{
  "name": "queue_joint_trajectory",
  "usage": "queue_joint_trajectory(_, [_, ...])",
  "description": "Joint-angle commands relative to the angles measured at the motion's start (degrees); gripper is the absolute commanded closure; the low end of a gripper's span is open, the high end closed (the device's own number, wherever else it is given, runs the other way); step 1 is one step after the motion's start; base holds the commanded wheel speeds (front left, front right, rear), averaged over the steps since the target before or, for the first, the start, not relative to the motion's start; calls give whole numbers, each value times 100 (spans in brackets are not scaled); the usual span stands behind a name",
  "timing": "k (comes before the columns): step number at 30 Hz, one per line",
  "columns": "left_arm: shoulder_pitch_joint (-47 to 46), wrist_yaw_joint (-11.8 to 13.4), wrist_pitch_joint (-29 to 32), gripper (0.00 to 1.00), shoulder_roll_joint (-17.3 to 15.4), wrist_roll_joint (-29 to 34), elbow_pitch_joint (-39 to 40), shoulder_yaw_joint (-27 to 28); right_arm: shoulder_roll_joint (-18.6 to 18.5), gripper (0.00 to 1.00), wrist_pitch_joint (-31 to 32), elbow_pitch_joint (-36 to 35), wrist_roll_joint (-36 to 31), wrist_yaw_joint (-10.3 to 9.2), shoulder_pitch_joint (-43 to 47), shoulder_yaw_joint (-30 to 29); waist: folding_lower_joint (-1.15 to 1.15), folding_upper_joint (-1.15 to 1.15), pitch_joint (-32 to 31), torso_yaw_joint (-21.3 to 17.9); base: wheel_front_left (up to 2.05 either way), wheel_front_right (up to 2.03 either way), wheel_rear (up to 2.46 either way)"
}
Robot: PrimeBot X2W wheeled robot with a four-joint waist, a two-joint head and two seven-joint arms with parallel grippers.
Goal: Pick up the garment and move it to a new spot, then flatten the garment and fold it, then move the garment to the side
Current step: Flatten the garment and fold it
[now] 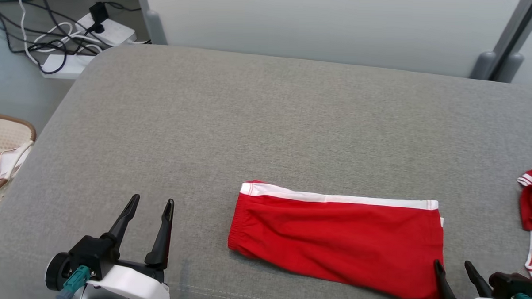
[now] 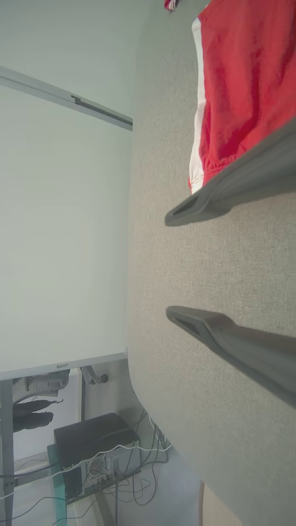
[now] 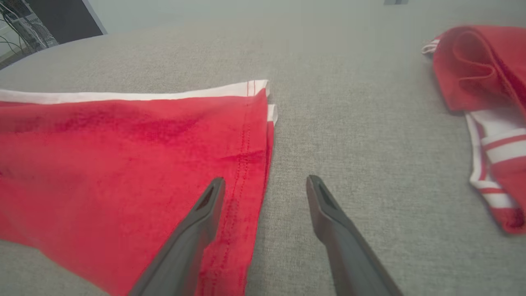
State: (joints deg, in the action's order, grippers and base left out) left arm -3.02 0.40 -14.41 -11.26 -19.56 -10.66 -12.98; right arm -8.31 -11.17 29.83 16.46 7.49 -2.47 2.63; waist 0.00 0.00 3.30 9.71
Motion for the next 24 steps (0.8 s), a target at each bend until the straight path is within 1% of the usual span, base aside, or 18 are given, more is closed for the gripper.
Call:
queue_joint_trajectory(1, [-328, -57, -59, 0, -35, 59, 66, 191, -155, 0, -20, 141, 119, 0, -295, 208, 0, 0, 58, 92, 0, 0, 0])
queue_joint_trajectory(7, [-412, -177, -59, 0, 15, 114, -68, 216, -157, 0, 48, 1103, 516, 0, -858, 518, 0, 0, 148, 181, 0, 0, 0])
queue_joint_trajectory(11, [-438, -231, -59, 0, 39, 149, -101, 276, -162, 0, 147, 1500, 807, 0, -1158, 856, 0, 0, 161, 188, 0, 0, 0])
queue_joint_trajectory(12, [-441, -244, -59, 0, 44, 156, -108, 293, -169, 75, 190, 1569, 888, 0, -1209, 963, 0, 0, 161, 186, 0, 0, 0])
queue_joint_trajectory(13, [-441, -255, -59, 0, 47, 160, -120, 313, -176, 100, 252, 1627, 983, 0, -1251, 1065, 0, 0, 162, 177, 0, 0, 0])
queue_joint_trajectory(18, [-425, -286, -59, 0, 85, 195, -131, 428, -357, 100, 208, 1698, 1443, 0, -1392, 1298, 0, 0, 162, 96, 0, 0, 0])
queue_joint_trajectory(24, [-437, -354, -59, 0, 166, 265, -136, 506, -736, 100, -57, 1821, 1825, 0, -1488, 1020, 0, 0, 193, -25, 0, 0, 0])
